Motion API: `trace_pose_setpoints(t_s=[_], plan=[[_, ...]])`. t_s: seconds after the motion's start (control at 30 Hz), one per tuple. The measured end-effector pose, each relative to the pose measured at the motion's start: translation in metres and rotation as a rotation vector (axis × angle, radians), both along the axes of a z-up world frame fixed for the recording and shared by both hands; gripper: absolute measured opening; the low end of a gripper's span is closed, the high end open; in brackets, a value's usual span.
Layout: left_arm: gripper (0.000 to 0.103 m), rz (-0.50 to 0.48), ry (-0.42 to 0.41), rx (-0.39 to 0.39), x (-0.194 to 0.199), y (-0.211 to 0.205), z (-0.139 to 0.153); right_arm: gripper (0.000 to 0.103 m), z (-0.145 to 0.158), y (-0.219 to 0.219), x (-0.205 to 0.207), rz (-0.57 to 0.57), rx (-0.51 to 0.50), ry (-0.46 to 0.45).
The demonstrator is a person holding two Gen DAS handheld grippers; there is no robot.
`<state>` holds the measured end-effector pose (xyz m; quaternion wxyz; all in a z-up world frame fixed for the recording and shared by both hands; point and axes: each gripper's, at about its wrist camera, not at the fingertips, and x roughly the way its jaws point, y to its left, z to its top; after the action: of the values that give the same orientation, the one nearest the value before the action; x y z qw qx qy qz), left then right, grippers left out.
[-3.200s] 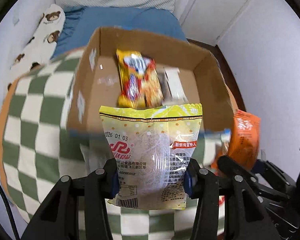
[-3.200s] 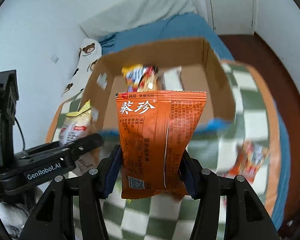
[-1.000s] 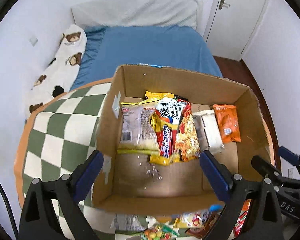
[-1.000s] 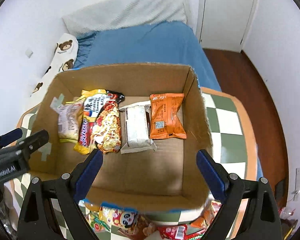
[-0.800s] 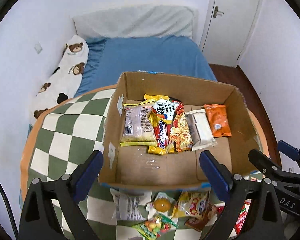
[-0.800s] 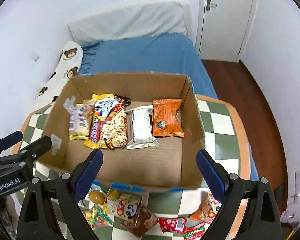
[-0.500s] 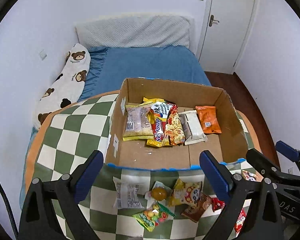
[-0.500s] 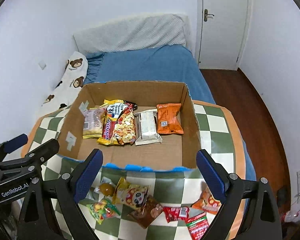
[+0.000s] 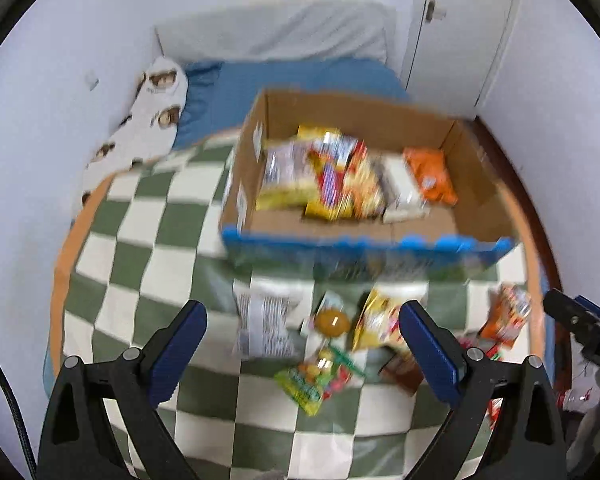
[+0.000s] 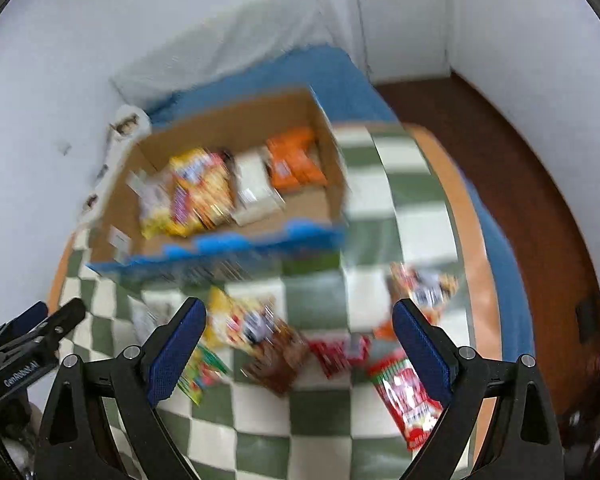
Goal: Organize snacks
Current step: 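Move both tools back toward the remaining snacks on the cloth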
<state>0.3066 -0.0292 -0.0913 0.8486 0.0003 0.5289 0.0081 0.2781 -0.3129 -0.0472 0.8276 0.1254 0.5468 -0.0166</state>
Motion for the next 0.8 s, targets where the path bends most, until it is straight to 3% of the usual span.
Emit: trace_pose_setpoints(t_s=[0.23,0.37,0.53,0.63,0.73,0.8], plan=[[0.099,-0.017,0.185,0.065,-0.009,0.005,-0.081,0.096,-0.089,-0.048,-0.025,-0.099,0.017,0.221],[0.099,-0.144,0.255,0.144,-0.013,-0.013,-0.118,0.095,-0.127,-0.067,-0.041,-0.127,0.011,0.313],[0.099,-0.327,0.286,0.260,-0.017,-0.049,-0.145,0.092,-0.161,-0.069,-0.048,-0.076,-0.049,0.394],[0.099,-0.390,0.320,0.305,-0.017,-0.067,-0.164,0.079,-0.182,-0.069,-0.053,-0.071,-0.104,0.459],[0.099,-0.406,0.408,0.259,-0.018,-0.070,-0.182,0.077,-0.191,-0.070,-0.062,-0.087,-0.022,0.478],[0.099,-0.395,0.485,0.172,-0.022,-0.069,-0.194,0.077,-0.194,-0.067,-0.067,-0.086,0.052,0.491]])
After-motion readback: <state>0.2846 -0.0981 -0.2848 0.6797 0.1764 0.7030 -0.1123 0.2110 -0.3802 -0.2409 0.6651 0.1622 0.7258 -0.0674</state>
